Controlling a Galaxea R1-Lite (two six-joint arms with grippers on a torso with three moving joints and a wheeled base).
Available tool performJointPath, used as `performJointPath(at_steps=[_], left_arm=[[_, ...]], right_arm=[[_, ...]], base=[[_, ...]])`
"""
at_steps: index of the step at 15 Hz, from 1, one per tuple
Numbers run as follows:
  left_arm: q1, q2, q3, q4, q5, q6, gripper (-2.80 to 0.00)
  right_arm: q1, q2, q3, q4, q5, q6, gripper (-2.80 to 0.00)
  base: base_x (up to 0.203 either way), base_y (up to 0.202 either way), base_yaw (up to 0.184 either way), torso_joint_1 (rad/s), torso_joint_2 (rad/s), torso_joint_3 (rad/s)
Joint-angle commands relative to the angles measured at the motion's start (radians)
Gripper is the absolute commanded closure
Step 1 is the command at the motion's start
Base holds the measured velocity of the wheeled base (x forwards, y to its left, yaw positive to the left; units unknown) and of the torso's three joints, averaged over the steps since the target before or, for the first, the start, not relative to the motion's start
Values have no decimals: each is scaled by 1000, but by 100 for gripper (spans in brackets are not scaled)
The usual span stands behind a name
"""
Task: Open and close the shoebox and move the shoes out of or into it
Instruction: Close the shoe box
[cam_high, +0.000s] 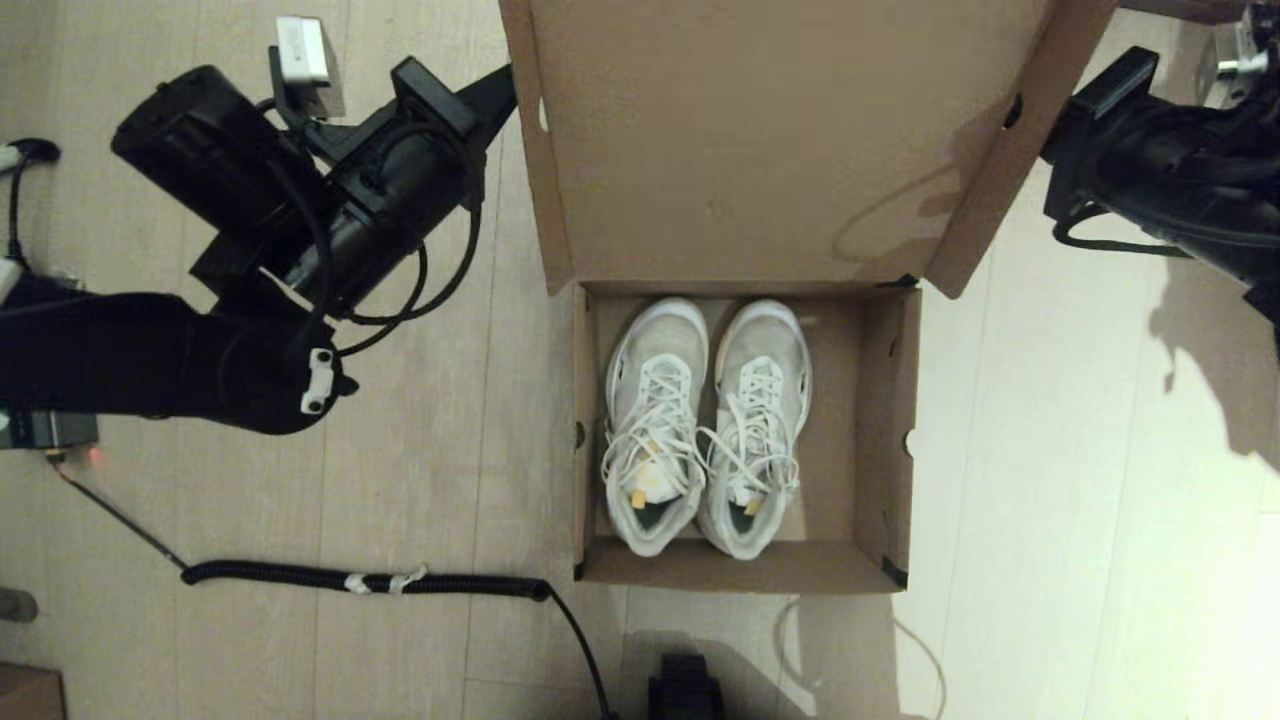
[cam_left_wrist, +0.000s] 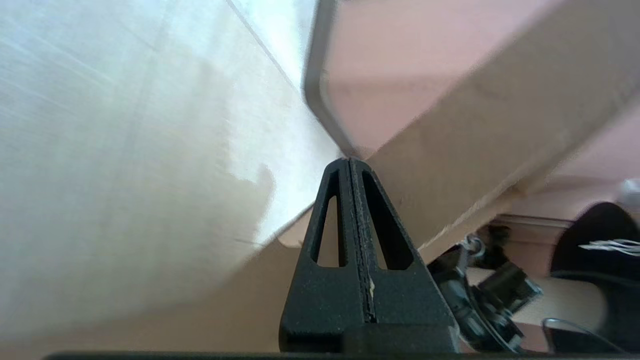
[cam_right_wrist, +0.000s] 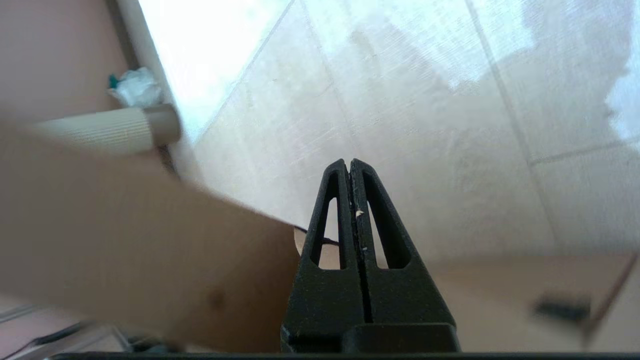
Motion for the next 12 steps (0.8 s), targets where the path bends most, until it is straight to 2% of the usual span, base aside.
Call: performJointPath(at_steps=[1, 4, 7, 12], left_arm=[[-19, -89, 64, -9, -3, -4, 0], [-55, -172, 166, -9, 8, 11, 0], [-108, -244, 251, -9, 68, 49, 0], [-137, -350, 427, -9, 72, 77, 0]], right_arm=[[2, -80, 44, -5, 9, 18, 0], [2, -167, 124, -5, 18, 61, 0], [2, -261, 212, -4, 27, 64, 0], [0, -380, 374, 13, 52, 63, 0]], base=[[0, 0, 0, 0, 0, 0], [0, 0, 0, 0, 0, 0], [0, 0, 0, 0, 0, 0], [0, 0, 0, 0, 0, 0]])
